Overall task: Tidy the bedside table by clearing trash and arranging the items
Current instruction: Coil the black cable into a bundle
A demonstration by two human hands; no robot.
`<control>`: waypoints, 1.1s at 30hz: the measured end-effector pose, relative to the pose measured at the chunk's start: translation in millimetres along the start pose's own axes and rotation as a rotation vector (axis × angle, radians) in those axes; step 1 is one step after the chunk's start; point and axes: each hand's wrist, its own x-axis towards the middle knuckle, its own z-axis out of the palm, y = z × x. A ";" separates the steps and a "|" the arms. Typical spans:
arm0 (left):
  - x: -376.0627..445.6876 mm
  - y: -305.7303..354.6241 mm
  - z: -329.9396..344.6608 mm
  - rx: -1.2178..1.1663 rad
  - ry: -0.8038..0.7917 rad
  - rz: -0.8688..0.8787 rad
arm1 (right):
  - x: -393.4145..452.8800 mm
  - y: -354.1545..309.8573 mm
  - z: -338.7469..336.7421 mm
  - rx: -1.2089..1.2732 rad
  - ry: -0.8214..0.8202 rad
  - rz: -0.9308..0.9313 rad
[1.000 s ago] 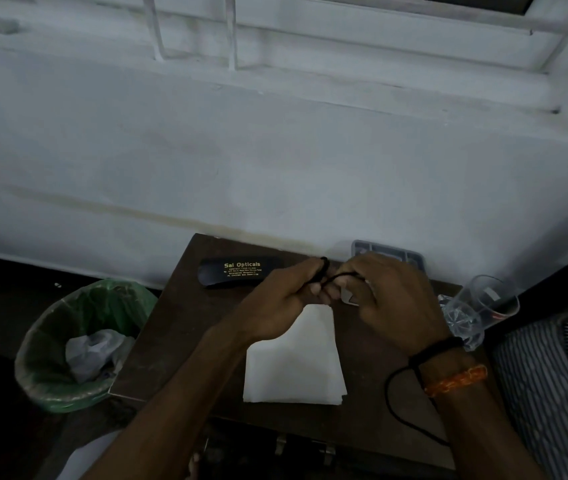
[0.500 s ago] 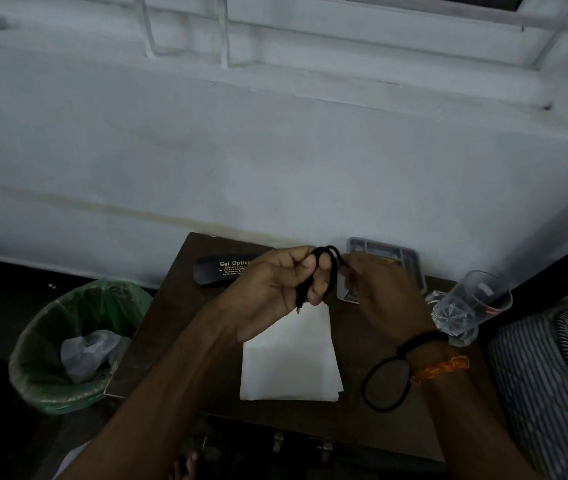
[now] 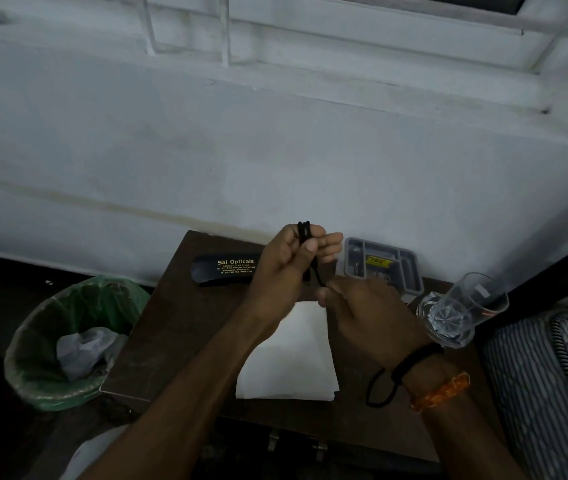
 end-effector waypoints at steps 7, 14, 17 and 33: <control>-10.0 -14.7 -4.8 0.701 -0.238 0.156 | -4.3 12.4 -15.6 -0.030 0.006 -0.041; -13.8 -7.7 -2.3 0.632 -0.367 0.048 | -7.6 30.8 -34.3 -0.028 0.185 -0.067; -15.4 -4.4 -0.9 0.596 -0.461 -0.028 | -9.6 41.1 -36.6 -0.101 0.342 -0.035; -9.2 21.2 4.3 -0.606 -0.289 -0.307 | -3.3 41.2 -11.9 0.257 0.375 0.100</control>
